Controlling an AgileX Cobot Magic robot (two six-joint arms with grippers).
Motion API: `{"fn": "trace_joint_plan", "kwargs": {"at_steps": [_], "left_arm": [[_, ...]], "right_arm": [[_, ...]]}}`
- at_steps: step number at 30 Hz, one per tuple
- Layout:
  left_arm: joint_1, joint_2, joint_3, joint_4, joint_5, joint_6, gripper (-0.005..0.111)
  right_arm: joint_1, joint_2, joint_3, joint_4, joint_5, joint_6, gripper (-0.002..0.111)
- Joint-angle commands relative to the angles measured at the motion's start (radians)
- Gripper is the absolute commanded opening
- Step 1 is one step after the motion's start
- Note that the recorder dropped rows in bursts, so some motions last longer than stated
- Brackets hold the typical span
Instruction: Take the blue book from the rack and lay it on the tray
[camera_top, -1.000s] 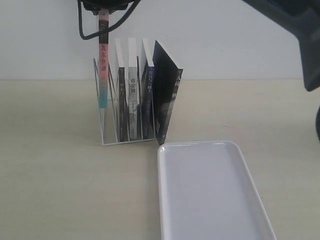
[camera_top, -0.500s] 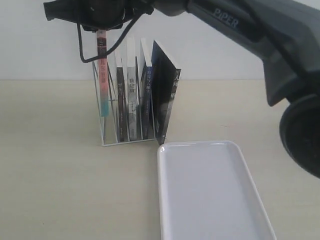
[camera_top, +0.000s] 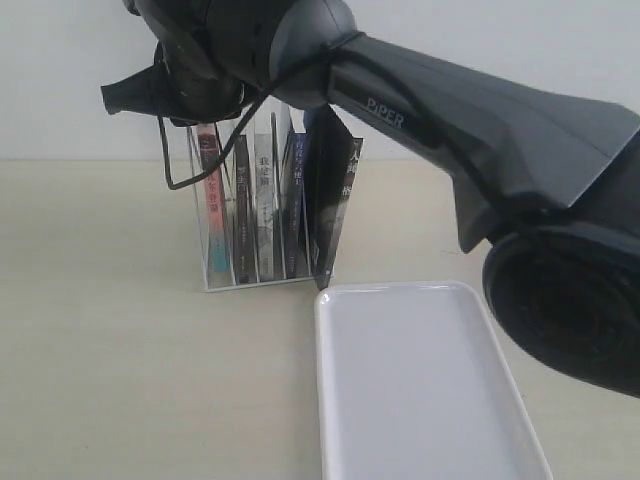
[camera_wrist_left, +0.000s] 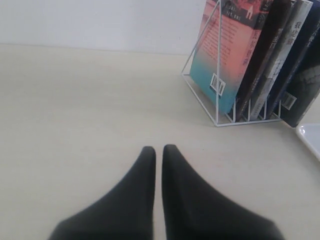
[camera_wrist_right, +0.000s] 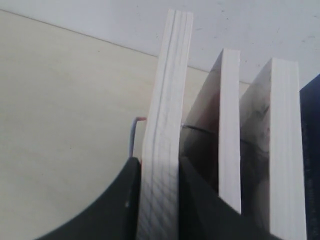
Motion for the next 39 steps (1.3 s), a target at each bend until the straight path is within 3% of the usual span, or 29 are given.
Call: {"fn": "trace_joint_plan", "kwargs": {"at_steps": [1,11,14,18,21,34,39], "left_arm": [[0.001,-0.003,-0.004,0.004,-0.004,-0.006,0.004],[0.001,-0.003,-0.004,0.004,-0.004,-0.006,0.004],[0.001,-0.003,-0.004,0.004,-0.004,-0.006,0.004],[0.001,-0.003,-0.004,0.004,-0.004,-0.006,0.004],[0.001,-0.003,-0.004,0.004,-0.004,-0.006,0.004],[0.001,-0.003,-0.004,0.004,-0.004,-0.006,0.004],[0.001,-0.003,-0.004,0.004,-0.004,-0.006,0.004]], "right_arm": [[-0.007,0.006,-0.008,-0.055,-0.012,0.004,0.000],[-0.007,0.018,-0.008,-0.055,-0.064,0.013,0.003],[-0.007,0.018,-0.008,-0.055,-0.066,0.013,0.016],[-0.007,0.018,-0.008,-0.053,-0.066,0.013,0.042],[-0.007,0.016,-0.008,-0.051,-0.062,0.013,0.051],[-0.007,-0.115,-0.008,-0.026,0.007,-0.026,0.051],[-0.010,-0.177,-0.008,-0.027,0.118,-0.122,0.051]]}}
